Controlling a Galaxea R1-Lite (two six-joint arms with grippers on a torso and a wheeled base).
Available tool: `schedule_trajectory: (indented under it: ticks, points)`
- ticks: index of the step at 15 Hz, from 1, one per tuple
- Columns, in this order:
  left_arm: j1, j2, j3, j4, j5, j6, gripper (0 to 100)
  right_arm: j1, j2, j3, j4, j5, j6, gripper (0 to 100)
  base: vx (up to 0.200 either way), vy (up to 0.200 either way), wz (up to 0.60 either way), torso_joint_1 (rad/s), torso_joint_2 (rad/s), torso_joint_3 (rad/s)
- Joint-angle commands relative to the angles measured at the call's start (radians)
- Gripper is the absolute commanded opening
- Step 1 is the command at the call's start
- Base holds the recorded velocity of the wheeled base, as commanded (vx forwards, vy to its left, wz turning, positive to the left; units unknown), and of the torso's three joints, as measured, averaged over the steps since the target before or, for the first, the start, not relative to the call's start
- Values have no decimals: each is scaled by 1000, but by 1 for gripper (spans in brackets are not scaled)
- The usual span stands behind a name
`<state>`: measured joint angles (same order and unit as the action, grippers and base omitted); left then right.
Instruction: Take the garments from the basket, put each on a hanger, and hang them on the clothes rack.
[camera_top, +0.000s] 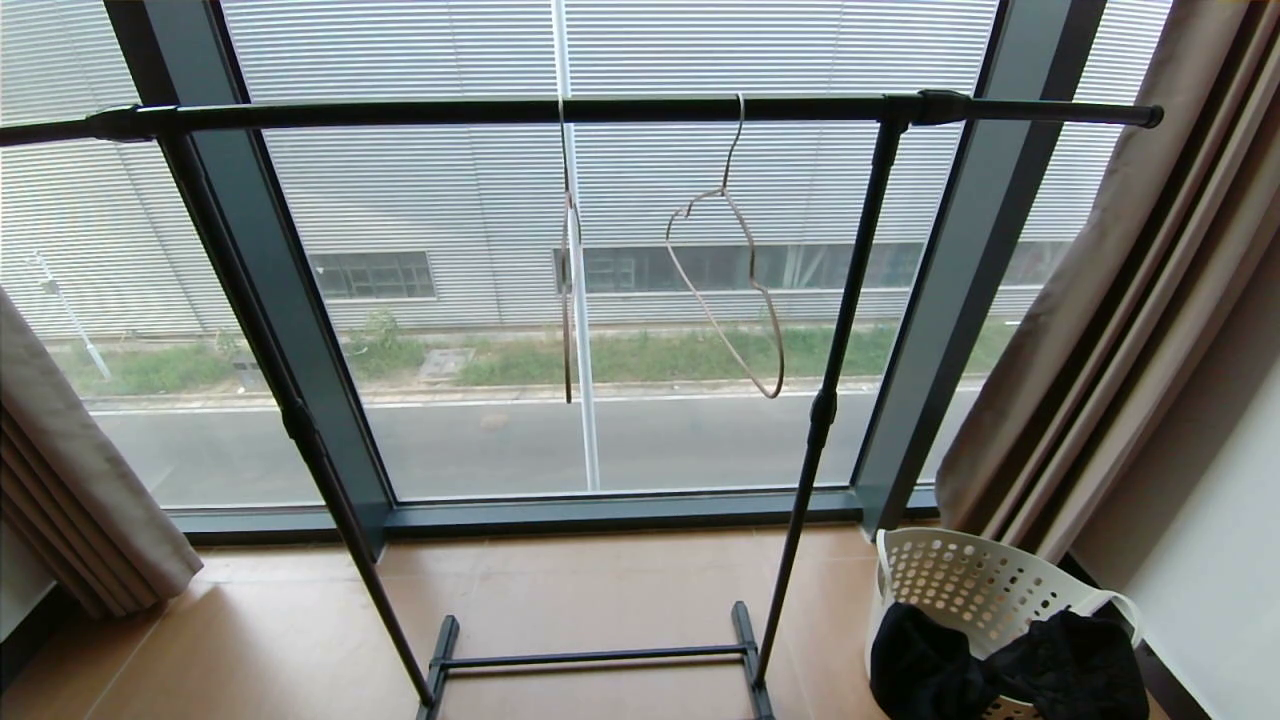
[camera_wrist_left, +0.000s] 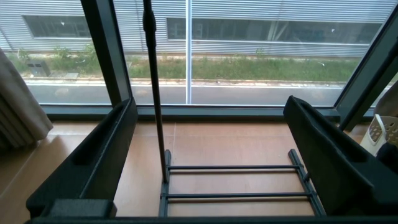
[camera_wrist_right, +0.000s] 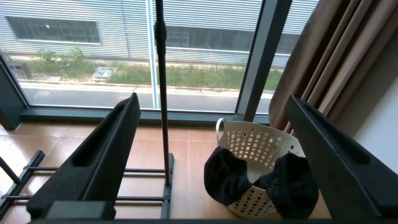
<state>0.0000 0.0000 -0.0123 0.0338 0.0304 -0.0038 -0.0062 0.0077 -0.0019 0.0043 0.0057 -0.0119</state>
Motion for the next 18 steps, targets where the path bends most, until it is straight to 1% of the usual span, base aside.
schedule_trajectory:
  ticks: [1, 6, 8, 18]
  points:
    - [0, 2, 0, 0, -1, -1, 100, 0, 2, -1, 2, 0, 0, 100, 0, 0, 0, 0, 0, 0]
    - [0, 2, 0, 0, -1, -2, 100, 0, 2, -1, 3, 0, -2, 100, 0, 0, 0, 0, 0, 0]
    - [0, 2, 0, 0, -1, -4, 100, 0, 2, -1, 3, 0, -2, 100, 0, 0, 0, -95, 283, 176]
    - [0, 2, -1, 1, -1, -4, 100, 0, 2, -1, 3, 0, -2, 100, 0, 0, 0, -149, 465, 321]
